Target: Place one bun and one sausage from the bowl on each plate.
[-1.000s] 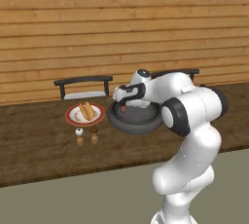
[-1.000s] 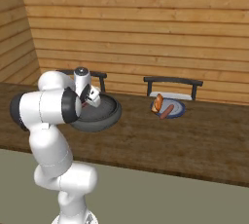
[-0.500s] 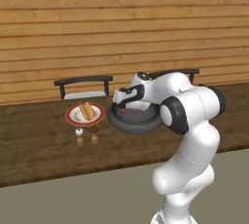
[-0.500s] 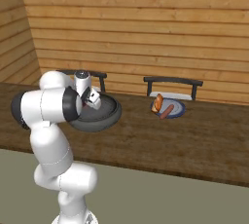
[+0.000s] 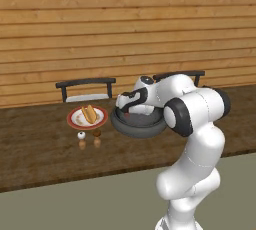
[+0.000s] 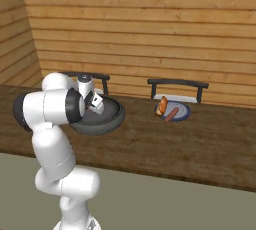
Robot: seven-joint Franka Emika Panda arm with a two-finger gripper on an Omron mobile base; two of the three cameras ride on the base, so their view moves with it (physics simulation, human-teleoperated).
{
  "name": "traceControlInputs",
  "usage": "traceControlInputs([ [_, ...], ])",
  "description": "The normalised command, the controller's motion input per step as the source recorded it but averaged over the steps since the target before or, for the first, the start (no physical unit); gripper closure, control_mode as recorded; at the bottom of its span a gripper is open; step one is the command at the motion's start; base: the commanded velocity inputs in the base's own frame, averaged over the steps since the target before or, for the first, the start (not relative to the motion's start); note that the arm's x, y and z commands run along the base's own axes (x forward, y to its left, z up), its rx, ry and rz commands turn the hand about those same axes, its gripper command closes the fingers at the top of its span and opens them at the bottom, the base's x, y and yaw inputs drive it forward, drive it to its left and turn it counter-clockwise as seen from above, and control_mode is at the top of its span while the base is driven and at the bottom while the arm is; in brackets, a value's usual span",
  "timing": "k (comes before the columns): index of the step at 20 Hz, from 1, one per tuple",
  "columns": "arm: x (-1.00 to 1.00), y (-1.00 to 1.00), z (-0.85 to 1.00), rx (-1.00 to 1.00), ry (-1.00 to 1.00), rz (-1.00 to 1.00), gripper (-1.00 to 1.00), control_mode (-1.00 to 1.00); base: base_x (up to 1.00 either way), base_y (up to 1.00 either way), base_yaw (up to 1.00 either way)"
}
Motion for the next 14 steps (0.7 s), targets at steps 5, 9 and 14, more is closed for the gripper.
traceControlInputs([
  [5,0.0,0.0,0.0,0.05,0.0,0.06,-1.0,-1.0,0.0,0.0,0.0],
  [9,0.01,0.09,0.0,0.08,0.0,0.09,-1.0,-1.0,0.0,0.0,0.0],
  [14,0.01,0.18,-0.19,0.01,0.0,0.06,-1.0,-1.0,0.0,0.0,0.0],
])
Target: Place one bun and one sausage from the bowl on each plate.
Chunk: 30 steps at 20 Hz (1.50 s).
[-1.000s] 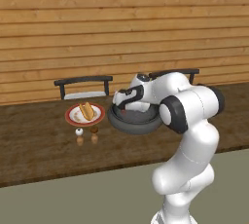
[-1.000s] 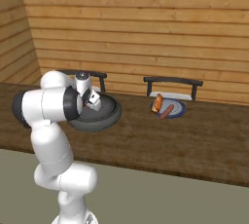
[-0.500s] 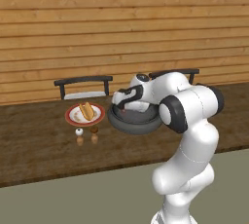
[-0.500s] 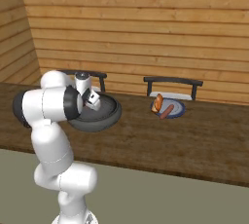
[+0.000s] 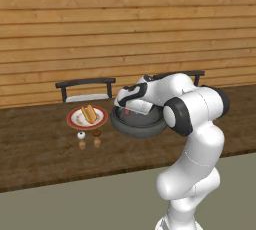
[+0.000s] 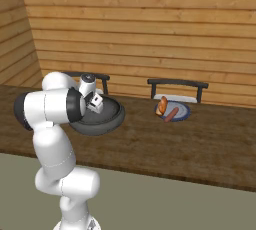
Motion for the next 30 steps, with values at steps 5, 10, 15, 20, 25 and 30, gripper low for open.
traceControlInputs([
  [5,0.03,0.21,-0.41,0.0,0.0,0.04,1.0,-1.0,0.0,0.0,0.0],
  [10,0.05,0.36,-0.37,0.0,0.0,0.04,1.0,-1.0,0.0,0.0,0.0],
  [15,0.02,0.24,-0.35,0.0,0.0,0.04,1.0,-1.0,0.0,0.0,0.0],
  [20,0.0,0.04,-0.22,0.0,0.0,0.05,1.0,-1.0,0.0,0.0,0.0],
  [25,-0.52,-0.13,0.41,0.0,-0.01,0.0,1.0,-1.0,0.0,0.0,0.0],
  [30,-0.8,0.0,0.94,-0.01,0.0,-0.01,1.0,-1.0,0.0,0.0,0.0],
])
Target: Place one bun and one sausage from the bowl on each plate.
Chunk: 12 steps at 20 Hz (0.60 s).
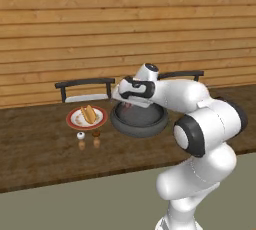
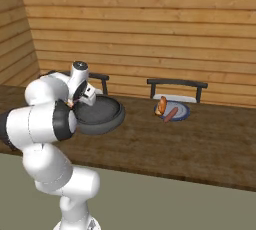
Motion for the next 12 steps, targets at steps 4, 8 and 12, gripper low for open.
traceControlInputs([
  [4,-0.45,0.41,0.61,-0.03,0.0,0.05,1.0,-1.0,0.0,0.0,0.0],
  [8,0.0,0.8,0.17,-0.07,0.01,0.2,1.0,-1.0,0.0,0.0,0.0],
  [12,0.0,0.83,0.05,-0.1,0.06,0.22,1.0,-1.0,0.0,0.0,0.0],
])
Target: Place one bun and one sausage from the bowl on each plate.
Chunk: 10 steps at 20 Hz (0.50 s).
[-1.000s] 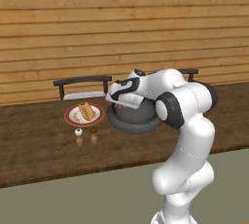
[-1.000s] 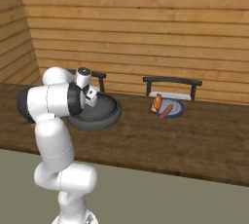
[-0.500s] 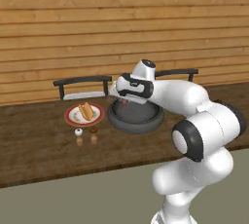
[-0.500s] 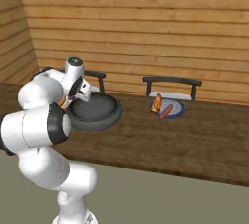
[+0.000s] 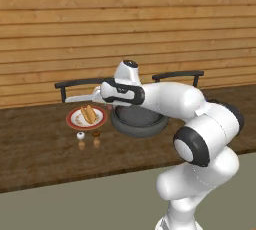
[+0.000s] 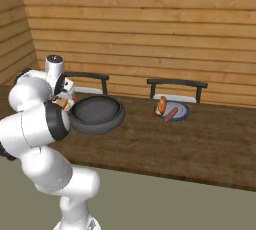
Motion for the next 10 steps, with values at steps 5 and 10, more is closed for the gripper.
traceControlInputs([
  [5,0.0,0.77,0.0,-0.13,0.06,0.2,1.0,-1.0,0.0,0.0,0.0],
  [10,-0.01,0.65,-0.18,-0.11,0.03,0.18,1.0,-1.0,0.0,0.0,0.0],
])
